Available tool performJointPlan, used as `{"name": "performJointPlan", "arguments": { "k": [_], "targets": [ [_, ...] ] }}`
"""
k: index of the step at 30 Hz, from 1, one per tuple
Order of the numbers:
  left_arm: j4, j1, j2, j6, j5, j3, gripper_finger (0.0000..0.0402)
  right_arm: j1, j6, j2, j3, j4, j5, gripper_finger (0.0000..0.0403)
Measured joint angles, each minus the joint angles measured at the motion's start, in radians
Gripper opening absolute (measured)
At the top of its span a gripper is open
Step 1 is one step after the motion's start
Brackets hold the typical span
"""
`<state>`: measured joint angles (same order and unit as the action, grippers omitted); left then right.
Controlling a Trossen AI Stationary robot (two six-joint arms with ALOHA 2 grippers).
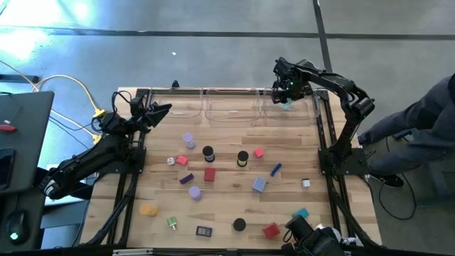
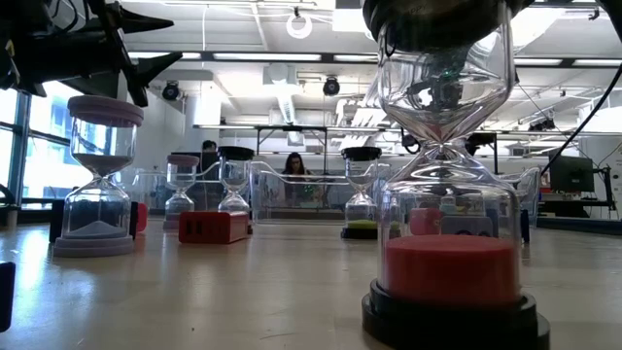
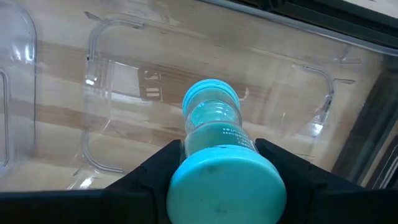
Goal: Pick & Place Office items
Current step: Put the light blue hourglass into the right transparent bin
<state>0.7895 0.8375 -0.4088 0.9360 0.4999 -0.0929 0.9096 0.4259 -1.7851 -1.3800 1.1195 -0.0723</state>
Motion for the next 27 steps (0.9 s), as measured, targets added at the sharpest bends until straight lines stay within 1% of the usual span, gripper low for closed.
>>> {"name": "performJointPlan", "arguments": {
  "k": [4,9,12,14,18,27],
  "targets": [
    [0.000,0.000,0.000,0.000,0.000,0.000,0.0234,0.000,-0.005,0.000,-0.023,0.035,-0.005,0.0181],
    [0.000,0.000,0.000,0.000,0.000,0.000,0.0234,0.000,0.000,0.000,-0.091,0.081,-0.001,0.0181],
    [0.000,0.000,0.000,0.000,0.000,0.000,0.0234,0.000,0.043,0.000,-0.116,0.083,0.041,0.0181],
    [0.000,0.000,0.000,0.000,0.000,0.000,0.0234,0.000,0.072,0.000,-0.118,0.068,0.078,0.0181],
    [0.000,0.000,0.000,0.004,0.002,0.000,0.0234,-0.004,0.117,-0.007,-0.118,0.062,0.107,0.0181],
    [0.000,0.000,0.000,0.005,0.002,0.000,0.0234,-0.047,0.161,-0.020,-0.118,0.018,0.109,0.0181]
  ]
}}
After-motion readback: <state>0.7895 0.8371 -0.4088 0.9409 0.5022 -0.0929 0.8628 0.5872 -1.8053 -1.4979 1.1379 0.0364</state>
